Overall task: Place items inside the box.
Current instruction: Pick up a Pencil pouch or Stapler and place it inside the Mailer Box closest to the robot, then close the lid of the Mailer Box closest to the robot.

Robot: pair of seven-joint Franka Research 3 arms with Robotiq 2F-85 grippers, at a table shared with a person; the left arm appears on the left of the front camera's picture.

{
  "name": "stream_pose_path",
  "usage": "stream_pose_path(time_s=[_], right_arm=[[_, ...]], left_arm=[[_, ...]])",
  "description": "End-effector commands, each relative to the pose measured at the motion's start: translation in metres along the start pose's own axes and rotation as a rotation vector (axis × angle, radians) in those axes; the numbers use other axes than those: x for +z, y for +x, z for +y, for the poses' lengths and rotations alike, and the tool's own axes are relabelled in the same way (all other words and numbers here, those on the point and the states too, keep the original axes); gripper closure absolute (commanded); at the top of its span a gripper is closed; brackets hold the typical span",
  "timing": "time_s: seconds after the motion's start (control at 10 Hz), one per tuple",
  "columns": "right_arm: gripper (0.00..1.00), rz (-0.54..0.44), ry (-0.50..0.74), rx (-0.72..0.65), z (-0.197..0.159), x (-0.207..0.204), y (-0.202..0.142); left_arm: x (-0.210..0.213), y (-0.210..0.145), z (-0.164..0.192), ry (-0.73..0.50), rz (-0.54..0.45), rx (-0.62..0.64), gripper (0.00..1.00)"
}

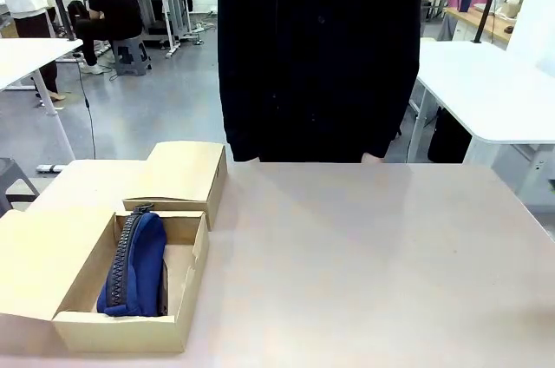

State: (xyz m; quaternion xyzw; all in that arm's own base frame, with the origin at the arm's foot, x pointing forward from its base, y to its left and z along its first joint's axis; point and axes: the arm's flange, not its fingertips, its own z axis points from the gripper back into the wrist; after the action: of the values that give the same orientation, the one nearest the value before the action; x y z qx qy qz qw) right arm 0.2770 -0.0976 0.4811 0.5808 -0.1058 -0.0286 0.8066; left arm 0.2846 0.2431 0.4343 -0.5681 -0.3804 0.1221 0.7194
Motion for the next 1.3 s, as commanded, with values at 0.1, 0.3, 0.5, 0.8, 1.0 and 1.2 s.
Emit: stream_pose_path(time_s=[0.1, 0.3, 0.5, 0.8, 1.0, 1.2], right_arm=[[0.00, 0.055, 0.000, 0.032, 0.0148, -0.0260, 0.0056], [0.00, 0.055, 0.000, 0.032, 0.0148, -0.0260, 0.0056], [0.00, 0.055, 0.000, 0.032, 0.0148, -0.0260, 0.0056], [0.00, 0.055, 0.000, 0.032, 0.0148, -0.0260, 0.0056], [0.00, 0.055, 0.000, 0.032, 0.0148, -0.0260, 0.0056], [0.00, 0.055, 0.000, 0.032, 0.0148, -0.0260, 0.0056]], left_arm=[[-0.0020, -0.0001, -0.0006, -0.023, -0.018, -0.017, 0.00], [-0.0020, -0.0001, -0.0006, -0.023, -0.018, -0.017, 0.00], [-0.0020, -0.0001, -0.0006, -0.023, -0.018, -0.017, 0.00], [-0.0020, -0.0001, -0.0006, -0.023, -0.018, -0.017, 0.00], [-0.0020, -0.0001, -0.0006, -0.023, -0.018, -0.017, 0.00], [-0.0001, 0.0000, 0.0001, 0.000, 0.000, 0.000, 0.00]])
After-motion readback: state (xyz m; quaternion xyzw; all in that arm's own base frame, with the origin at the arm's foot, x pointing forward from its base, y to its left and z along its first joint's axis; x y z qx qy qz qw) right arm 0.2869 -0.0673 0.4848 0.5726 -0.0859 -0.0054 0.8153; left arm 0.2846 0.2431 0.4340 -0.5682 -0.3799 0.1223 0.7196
